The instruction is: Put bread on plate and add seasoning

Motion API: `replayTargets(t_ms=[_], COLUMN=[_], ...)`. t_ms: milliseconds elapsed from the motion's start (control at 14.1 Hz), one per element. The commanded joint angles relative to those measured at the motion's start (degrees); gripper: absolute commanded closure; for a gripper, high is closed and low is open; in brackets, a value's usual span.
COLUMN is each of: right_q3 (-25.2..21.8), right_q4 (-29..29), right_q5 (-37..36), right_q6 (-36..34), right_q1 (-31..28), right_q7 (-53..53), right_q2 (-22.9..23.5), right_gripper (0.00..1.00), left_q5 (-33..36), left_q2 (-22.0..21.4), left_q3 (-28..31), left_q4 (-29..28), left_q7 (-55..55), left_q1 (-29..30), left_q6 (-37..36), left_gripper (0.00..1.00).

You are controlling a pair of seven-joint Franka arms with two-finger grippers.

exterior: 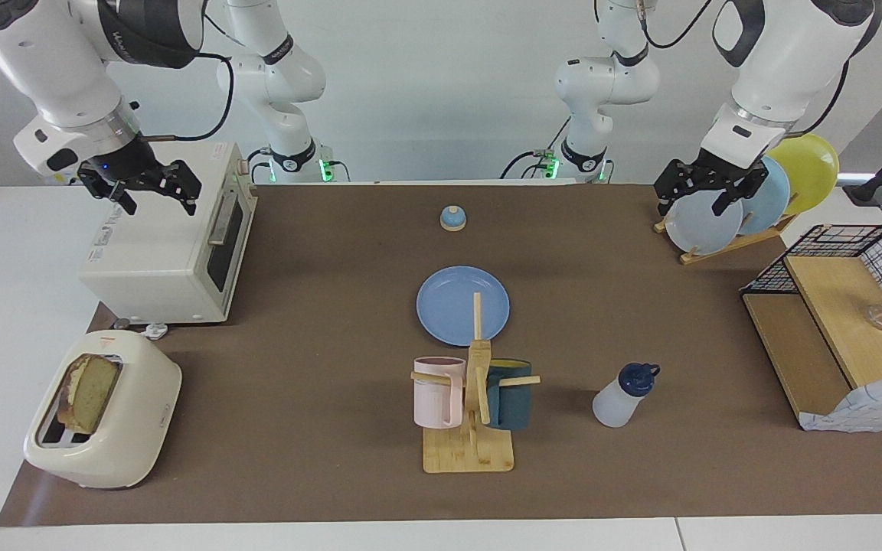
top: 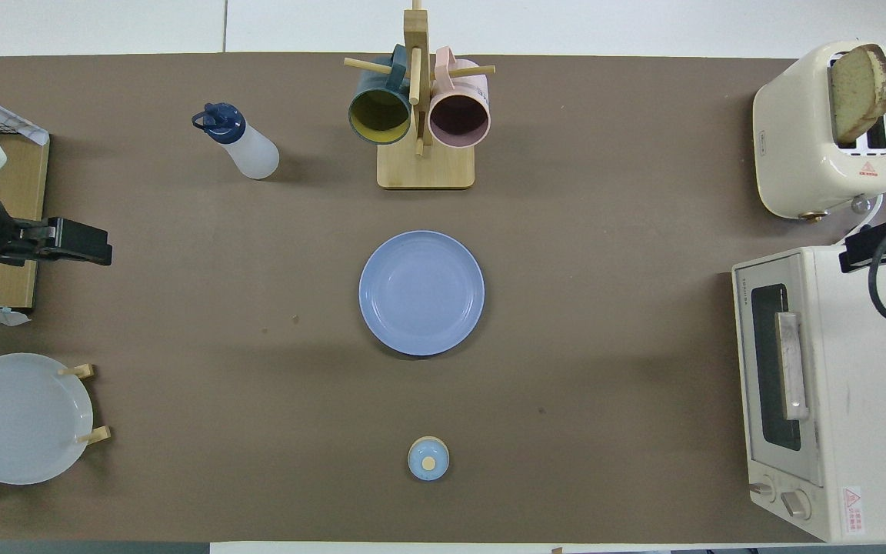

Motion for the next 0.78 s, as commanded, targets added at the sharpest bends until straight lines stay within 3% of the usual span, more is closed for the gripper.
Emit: replayTargets(t_ms=[0,497,709], right_q3=[0.1,-0.1,0.0], right_q4=[0.0,-0.7,-1.6], right_q5=[1.6,1.5,1.5], right_q6=[0.7,5.9,18.8], right_q1=[-0.5,-0.7,-3.5], right_q7=[-1.2,-1.2,-1.3], right_q2=[0.4,0.2,1.1], right_gripper=[0.00,0.00,0.00], left_q5=[0.2,0.2,0.1], left_q2=[-1.2,-1.2,-1.8], left_q3=[0.1,0.0,-0.1], left_q4=[-1.1,-1.1,-3.2], left_q7=[-0.5,-1.4,-2.4], left_q1=[-0.1,-0.3,-0.7], left_q6=[0.1,0.4,4.5], left_gripper=[0.00,0.00,0.00])
